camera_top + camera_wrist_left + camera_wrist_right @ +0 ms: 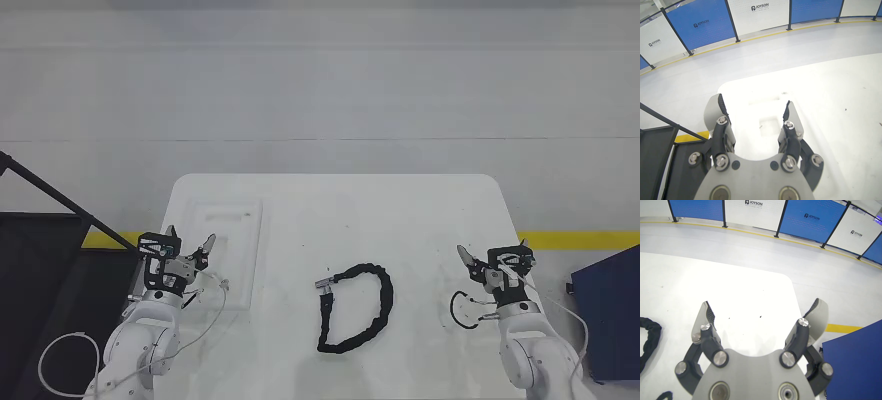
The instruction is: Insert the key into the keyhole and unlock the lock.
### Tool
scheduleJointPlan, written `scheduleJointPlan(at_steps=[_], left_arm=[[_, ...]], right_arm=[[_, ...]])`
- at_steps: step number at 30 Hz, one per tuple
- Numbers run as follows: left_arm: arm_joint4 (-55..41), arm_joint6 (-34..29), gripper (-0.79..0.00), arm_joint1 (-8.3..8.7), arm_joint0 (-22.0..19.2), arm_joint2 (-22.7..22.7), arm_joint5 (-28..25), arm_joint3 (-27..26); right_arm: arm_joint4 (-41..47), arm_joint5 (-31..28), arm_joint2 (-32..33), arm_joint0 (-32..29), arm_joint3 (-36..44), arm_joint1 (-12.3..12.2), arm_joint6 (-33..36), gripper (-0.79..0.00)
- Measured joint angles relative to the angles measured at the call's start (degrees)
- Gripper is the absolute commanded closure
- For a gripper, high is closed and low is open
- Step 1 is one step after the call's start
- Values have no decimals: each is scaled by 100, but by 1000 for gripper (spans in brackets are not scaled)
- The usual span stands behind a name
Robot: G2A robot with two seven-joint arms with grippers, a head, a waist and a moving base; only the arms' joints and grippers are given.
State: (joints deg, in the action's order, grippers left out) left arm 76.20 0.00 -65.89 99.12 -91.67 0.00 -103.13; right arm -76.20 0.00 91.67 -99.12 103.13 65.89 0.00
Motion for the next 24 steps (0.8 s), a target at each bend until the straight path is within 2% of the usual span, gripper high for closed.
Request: scheduleJointPlan(at_steps=[9,10,17,21,24], left_arm=[[0,0,-594,0,0,0,0,0],[0,0,-785,0,0,0,0,0],[709,212,-785,34,-68,-91,-117,-227],[1640,360,-785,53,-73,-126,169,-402],[2078,302,-785,78,-15,-201,0,-601]], right_arm=[[0,0,0,0,0,0,0,-785],[0,0,0,0,0,0,0,-785],[0,0,0,0,0,0,0,-785],[0,0,0,0,0,0,0,-785],[0,0,0,0,0,0,0,-785]])
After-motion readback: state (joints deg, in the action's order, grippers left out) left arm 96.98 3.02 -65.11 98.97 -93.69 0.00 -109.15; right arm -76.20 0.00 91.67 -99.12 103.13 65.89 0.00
